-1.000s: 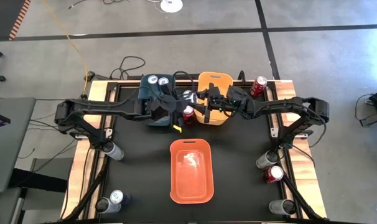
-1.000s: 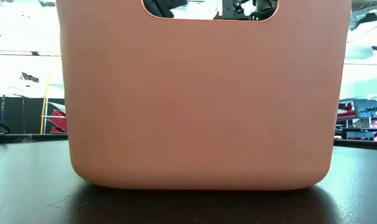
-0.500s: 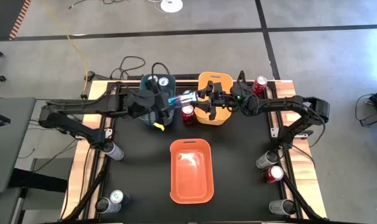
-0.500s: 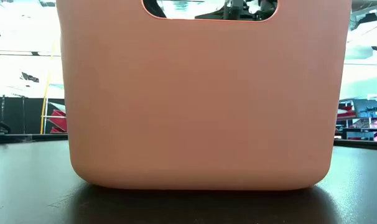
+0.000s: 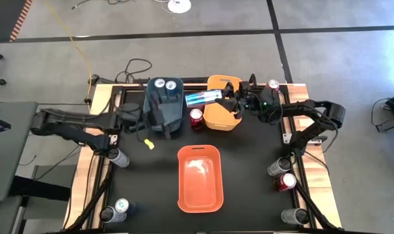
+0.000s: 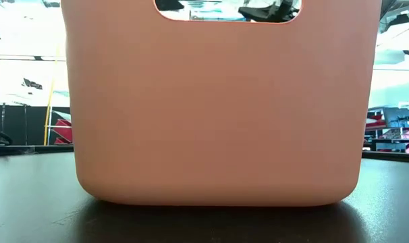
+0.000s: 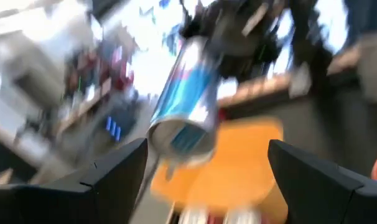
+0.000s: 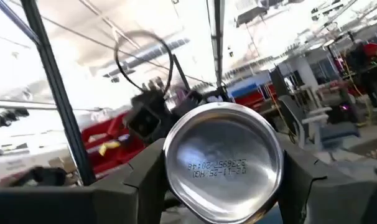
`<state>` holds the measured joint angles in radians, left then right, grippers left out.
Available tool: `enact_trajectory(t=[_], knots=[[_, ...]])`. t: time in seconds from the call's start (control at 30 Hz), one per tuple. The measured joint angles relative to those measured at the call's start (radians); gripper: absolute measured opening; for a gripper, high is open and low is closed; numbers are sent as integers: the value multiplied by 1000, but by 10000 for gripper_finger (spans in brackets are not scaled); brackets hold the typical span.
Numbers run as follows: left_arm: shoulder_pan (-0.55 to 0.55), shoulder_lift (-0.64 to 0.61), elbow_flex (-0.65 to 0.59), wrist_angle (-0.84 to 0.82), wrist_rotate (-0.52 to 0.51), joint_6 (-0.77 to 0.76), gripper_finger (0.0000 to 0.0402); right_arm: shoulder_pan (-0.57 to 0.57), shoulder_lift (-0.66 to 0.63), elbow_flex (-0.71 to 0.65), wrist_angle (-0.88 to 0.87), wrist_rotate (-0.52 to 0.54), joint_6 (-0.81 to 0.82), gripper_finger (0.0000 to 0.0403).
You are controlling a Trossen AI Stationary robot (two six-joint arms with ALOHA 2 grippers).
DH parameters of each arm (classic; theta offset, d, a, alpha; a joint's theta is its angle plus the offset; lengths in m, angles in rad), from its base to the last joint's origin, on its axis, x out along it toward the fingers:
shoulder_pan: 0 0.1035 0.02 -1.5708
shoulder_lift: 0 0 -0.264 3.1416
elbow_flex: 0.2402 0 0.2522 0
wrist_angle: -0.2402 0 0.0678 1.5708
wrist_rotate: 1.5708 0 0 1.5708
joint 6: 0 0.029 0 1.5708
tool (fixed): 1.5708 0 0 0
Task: Sort soda cans
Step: Put the top blue soda can into the blue bin
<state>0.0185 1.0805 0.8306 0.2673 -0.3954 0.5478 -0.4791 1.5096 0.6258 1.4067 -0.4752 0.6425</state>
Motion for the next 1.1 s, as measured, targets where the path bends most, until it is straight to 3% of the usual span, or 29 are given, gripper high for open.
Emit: enact_trajectory(t=[0.13, 0.3, 0.53, 0.7, 1.1], knots=[[10, 33, -92, 278, 26, 53, 328, 30, 0, -1, 53, 2, 12, 225], [38, 56, -128, 411, 84, 25, 327, 64, 1, -1, 72, 2, 13, 225], [51, 94, -134, 444, 207, -8, 327, 81, 1, -1, 93, 11, 15, 225], [51, 125, -132, 520, 210, 1, 327, 92, 1, -1, 89, 19, 12, 225], [56, 189, -84, 510, 208, -15, 319, 105, 1, -1, 75, 29, 2, 225]])
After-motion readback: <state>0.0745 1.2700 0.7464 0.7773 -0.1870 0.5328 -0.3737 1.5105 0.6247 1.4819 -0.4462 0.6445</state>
